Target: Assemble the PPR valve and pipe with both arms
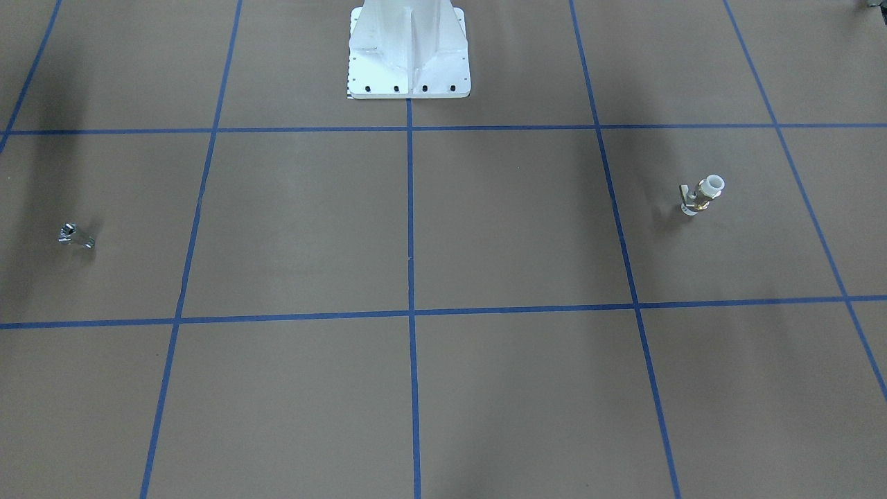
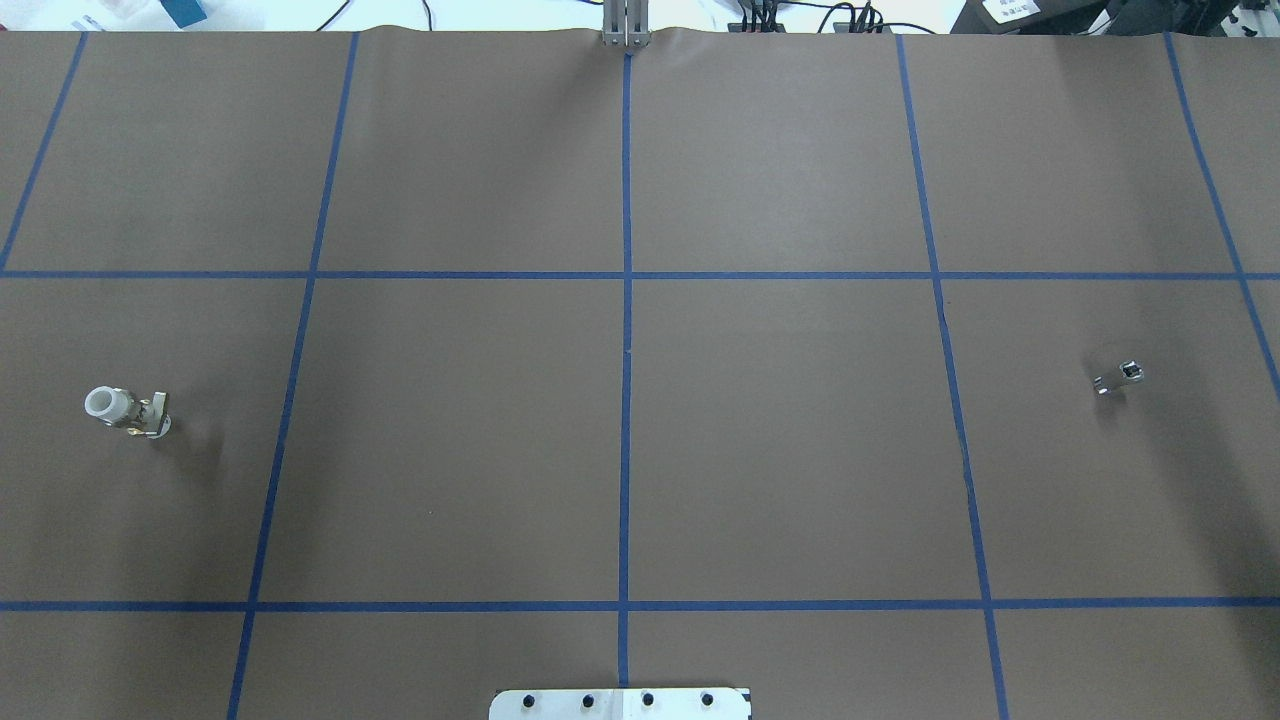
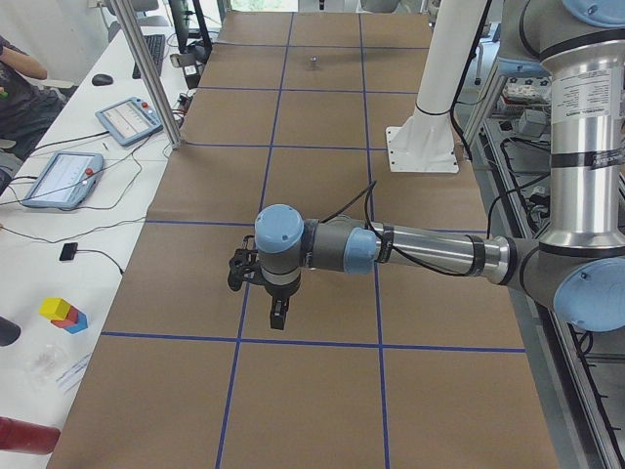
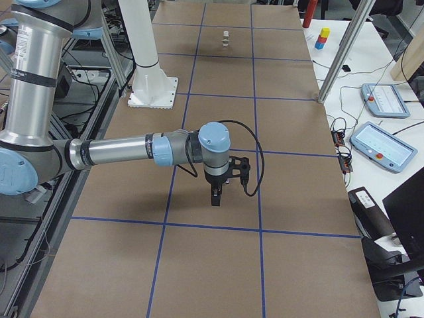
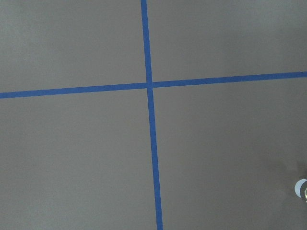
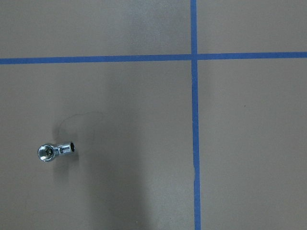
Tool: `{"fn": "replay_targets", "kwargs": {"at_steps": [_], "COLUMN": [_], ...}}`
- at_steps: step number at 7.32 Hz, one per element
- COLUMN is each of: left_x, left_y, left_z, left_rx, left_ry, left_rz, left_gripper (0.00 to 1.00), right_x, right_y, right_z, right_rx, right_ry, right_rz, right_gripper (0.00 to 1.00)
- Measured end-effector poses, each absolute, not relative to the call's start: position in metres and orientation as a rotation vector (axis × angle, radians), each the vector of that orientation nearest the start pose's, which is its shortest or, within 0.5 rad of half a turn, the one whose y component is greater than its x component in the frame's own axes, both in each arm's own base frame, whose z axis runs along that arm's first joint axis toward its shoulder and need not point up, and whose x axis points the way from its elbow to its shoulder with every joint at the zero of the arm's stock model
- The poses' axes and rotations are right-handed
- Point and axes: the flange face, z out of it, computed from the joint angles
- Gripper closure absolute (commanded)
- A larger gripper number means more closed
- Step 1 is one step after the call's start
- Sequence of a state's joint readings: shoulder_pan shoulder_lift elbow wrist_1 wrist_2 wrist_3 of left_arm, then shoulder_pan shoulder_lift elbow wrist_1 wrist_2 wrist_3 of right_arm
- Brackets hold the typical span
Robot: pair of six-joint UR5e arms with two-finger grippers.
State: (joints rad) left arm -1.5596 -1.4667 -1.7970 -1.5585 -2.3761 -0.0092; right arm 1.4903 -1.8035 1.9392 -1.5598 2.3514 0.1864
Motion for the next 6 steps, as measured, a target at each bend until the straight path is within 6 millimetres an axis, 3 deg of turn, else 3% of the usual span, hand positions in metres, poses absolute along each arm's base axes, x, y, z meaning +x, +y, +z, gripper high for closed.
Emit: {"fn": "replay_targets", "kwargs": {"at_steps": [6], "left_x": [-0.0573], "left_y": [-0.4430], "left_z": [0.5912], "left_rx": [0.110], "left_ry": [0.808], "left_rz": [0.052], "left_gripper": [0.00], "right_x": [0.0285], "right_y": [-0.4020], "right_z": [0.5731], "right_rx": [0.036], "right_ry": [-0.831], "right_rz": [0.035], "right_gripper": [0.00]}}
